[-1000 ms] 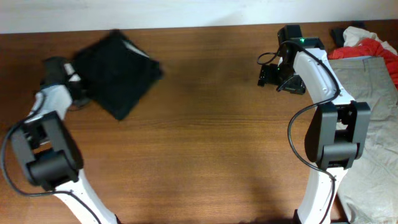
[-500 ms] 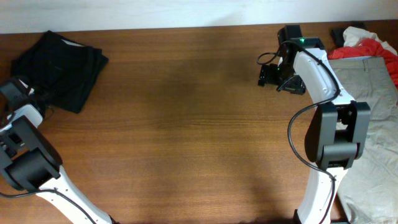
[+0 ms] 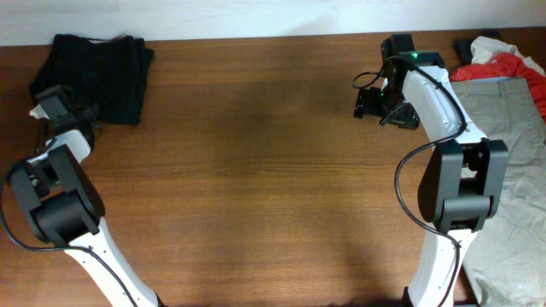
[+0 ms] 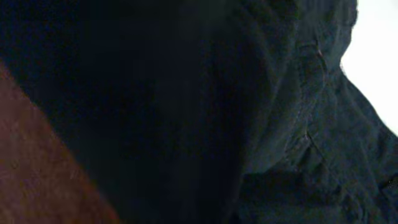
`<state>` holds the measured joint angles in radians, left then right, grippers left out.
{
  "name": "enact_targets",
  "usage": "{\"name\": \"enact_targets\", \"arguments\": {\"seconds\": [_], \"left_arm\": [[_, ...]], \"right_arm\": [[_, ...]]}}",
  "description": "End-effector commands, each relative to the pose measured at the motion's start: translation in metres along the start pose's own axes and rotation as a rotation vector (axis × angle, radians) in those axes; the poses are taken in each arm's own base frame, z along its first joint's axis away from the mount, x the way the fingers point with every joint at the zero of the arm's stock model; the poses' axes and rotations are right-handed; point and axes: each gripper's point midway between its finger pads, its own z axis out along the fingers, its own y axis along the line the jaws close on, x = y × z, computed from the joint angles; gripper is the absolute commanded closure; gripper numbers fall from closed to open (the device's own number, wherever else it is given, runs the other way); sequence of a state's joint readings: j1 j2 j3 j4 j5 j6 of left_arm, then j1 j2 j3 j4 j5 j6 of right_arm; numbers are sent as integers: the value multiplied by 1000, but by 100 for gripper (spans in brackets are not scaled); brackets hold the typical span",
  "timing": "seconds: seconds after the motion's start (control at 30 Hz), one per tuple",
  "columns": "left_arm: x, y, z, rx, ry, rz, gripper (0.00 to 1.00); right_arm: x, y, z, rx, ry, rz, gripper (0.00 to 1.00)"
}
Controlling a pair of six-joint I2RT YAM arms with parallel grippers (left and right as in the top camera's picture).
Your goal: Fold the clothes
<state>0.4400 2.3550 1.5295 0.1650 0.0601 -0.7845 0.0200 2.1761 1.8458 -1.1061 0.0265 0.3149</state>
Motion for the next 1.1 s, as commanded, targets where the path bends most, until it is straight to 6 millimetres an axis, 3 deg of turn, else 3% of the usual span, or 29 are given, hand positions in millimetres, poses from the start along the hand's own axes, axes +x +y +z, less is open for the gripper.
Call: {"name": "enact_targets", "arguments": {"seconds": [0.0, 0.07, 0.13, 0.2, 0.23, 0.3, 0.4, 0.47, 0.53, 0.6, 0.67, 0.7, 0.73, 0.8, 0.9, 1.0, 1.07], "left_arm": [[16, 25, 15, -53, 7, 97, 74], [9, 31, 14, -63, 6, 176, 49], [3, 39, 6, -93, 24, 163, 44], [-11, 27, -8, -88, 14, 161, 35], [-18, 18, -23, -92, 20, 161, 29], [-25, 8, -55, -124, 59, 159, 29], [-40, -15, -118, -146, 94, 209, 28], [-39, -24, -159, -156, 141, 204, 27], [-25, -42, -207, -97, 243, 186, 23], [-6, -58, -246, -22, 350, 162, 18], [4, -57, -261, -26, 398, 149, 16], [10, -52, -264, -46, 426, 142, 8], [16, -47, -266, -68, 452, 135, 1], [17, -45, -267, -74, 460, 133, 1], [17, -45, -267, -74, 459, 133, 1], [17, -45, -267, -74, 459, 133, 1], [17, -45, -267, -74, 459, 133, 1]], "right_arm": [[-7, -3, -8, 4, -26, 16, 1], [-7, -3, -8, 4, -27, 16, 1], [-7, -3, -8, 4, -27, 15, 1], [-7, -3, -8, 4, -27, 16, 1], [-7, -3, -8, 4, -27, 16, 2], [-7, -3, -8, 4, -27, 16, 1], [-13, -1, -8, -5, -52, 16, 1], [-17, 1, -8, -14, -66, 17, 1], [3, 1, -14, -29, 16, 17, 1], [12, -5, -48, -29, 26, 22, 1], [19, -6, -87, -43, -21, 17, 1], [29, -9, -119, -33, -67, 5, 1], [45, -18, -158, 38, -138, -23, 1], [74, -30, -207, 136, -223, -66, 1], [131, -44, -271, 92, -320, -32, 1], [160, -61, -314, 18, -461, 7, 1], [172, -68, -330, -11, -518, 18, 1]]}}
